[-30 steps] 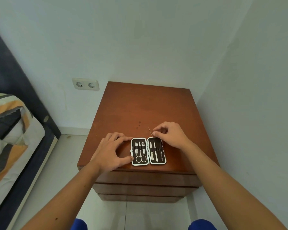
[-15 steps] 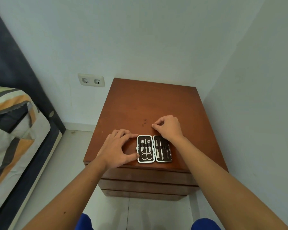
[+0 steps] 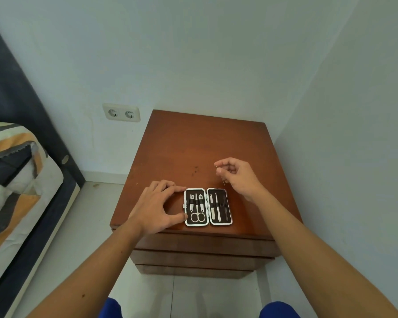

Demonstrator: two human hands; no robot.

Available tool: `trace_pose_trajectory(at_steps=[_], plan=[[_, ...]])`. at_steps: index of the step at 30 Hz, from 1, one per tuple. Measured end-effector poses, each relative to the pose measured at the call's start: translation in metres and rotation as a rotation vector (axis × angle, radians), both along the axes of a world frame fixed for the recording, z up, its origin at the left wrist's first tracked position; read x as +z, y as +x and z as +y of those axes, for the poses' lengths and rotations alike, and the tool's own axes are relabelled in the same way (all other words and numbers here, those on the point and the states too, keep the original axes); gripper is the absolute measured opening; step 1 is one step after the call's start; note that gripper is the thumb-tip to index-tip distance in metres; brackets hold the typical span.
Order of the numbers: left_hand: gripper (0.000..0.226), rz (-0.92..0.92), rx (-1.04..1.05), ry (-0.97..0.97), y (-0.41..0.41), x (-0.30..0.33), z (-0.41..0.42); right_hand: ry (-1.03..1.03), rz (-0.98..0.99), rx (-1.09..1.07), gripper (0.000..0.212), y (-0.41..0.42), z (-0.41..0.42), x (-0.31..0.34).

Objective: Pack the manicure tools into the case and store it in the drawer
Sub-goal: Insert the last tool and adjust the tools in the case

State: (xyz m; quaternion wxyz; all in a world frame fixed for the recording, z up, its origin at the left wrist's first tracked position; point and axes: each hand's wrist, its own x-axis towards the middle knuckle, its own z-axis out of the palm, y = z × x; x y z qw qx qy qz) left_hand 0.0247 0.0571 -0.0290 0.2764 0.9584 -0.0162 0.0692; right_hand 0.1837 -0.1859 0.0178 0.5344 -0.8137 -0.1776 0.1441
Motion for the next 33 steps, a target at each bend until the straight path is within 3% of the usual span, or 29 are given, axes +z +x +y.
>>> trace_pose_trajectory(at_steps=[6, 13, 24, 33], plan=[[0.076, 0.007, -0.002, 0.001, 0.000, -0.001, 0.000, 0.080, 0.045, 0.005, 0.012, -0.006, -0.019, -0.001], [0.076, 0.009, -0.004, -0.001, 0.000, -0.001, 0.000, -0.022, 0.061, 0.105, 0.014, -0.008, -0.031, -0.008], [0.076, -0.007, -0.002, -0.005, 0.000, -0.001, 0.000, -0.231, -0.144, 0.099, 0.009, -0.005, -0.028, -0.023], [0.076, -0.001, -0.004, -0.002, 0.000, -0.003, 0.001, -0.258, -0.256, 0.138, 0.013, -0.013, -0.031, -0.024]])
